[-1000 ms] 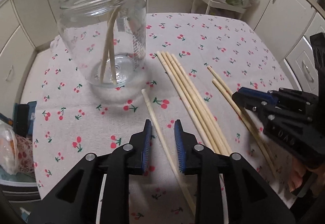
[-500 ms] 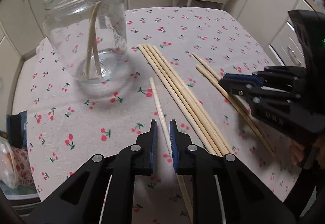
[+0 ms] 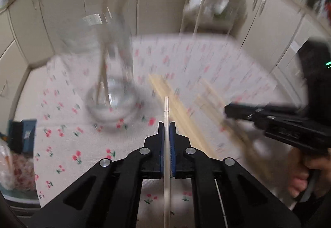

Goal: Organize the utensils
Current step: 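Grasp a stick with the left gripper while the right gripper regrips its stick, then lift both held sticks upright and carry them above the glass jar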

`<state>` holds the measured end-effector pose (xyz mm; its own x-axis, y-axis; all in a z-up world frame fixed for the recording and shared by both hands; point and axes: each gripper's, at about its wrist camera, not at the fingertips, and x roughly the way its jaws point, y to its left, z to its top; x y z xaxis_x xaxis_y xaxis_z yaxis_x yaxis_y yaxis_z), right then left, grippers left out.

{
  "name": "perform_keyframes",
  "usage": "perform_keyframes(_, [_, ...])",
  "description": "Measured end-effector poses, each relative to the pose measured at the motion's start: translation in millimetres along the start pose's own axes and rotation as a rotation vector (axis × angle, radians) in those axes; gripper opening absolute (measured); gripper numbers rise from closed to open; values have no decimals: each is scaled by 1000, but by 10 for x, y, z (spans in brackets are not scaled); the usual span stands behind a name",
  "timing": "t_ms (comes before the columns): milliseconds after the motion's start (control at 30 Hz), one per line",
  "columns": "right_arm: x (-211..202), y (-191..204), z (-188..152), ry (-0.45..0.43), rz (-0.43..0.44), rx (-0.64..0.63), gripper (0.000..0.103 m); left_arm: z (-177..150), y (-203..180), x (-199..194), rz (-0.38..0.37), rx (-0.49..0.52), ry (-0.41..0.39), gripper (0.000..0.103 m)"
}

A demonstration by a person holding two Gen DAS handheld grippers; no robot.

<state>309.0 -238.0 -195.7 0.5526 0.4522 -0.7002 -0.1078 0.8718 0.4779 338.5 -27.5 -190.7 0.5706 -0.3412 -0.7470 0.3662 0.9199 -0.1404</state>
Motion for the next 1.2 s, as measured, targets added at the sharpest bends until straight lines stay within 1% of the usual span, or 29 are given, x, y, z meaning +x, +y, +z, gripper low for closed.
perform_keyframes(33, [-109, -5, -4, -55, 51, 38, 5, 3, 12, -134, -4, 1, -53, 5])
perform_keyframes(100, [-258, 24, -1, -130, 95, 70, 5, 40, 54, -420, -12, -6, -168, 5])
perform_keyframes(133, [-351, 65, 4, -180, 125, 82, 5, 73, 93, -558, -22, -20, -227, 5])
perform_keyframes(167, [-406, 118, 28, -210, 138, 86, 5, 113, 140, -692, -25, -34, -287, 5])
perform_keyframes(267, [-563, 261, 75, -296, 171, 79, 5, 236, 246, -936, -19, -73, -403, 5])
perform_keyframes(367, [-699, 419, 121, -371, 173, 61, 6, 383, 385, -1126, 9, -122, -522, 5])
perform_keyframes(400, [-744, 469, 142, -395, 170, 55, 6, 427, 404, -1146, 15, -134, -549, 5])
perform_keyframes(433, [-780, 509, 166, -413, 173, 49, 6, 505, 421, -1124, 17, -143, -577, 5])
perform_keyframes(500, [-863, 521, 212, -421, 189, 41, 6, 619, 482, -1144, 42, -161, -638, 5])
perform_keyframes(600, [-897, 537, 292, -431, 208, 42, 6, 805, 586, -1111, 64, -203, -688, 5])
perform_keyframes(700, [-896, 565, 336, -450, 209, 39, 6, 978, 675, -1099, 90, -235, -741, 5])
perform_keyframes(867, [-876, 610, 416, -487, 199, 24, 6, 1204, 708, -1021, 131, -242, -809, 5])
perform_keyframes(1067, [-833, 683, 519, -529, 199, 11, 6, 1302, 748, -804, 166, -260, -820, 5])
perform_keyframes(1200, [-802, 728, 565, -554, 200, -1, 6, 1304, 784, -676, 206, -267, -835, 5])
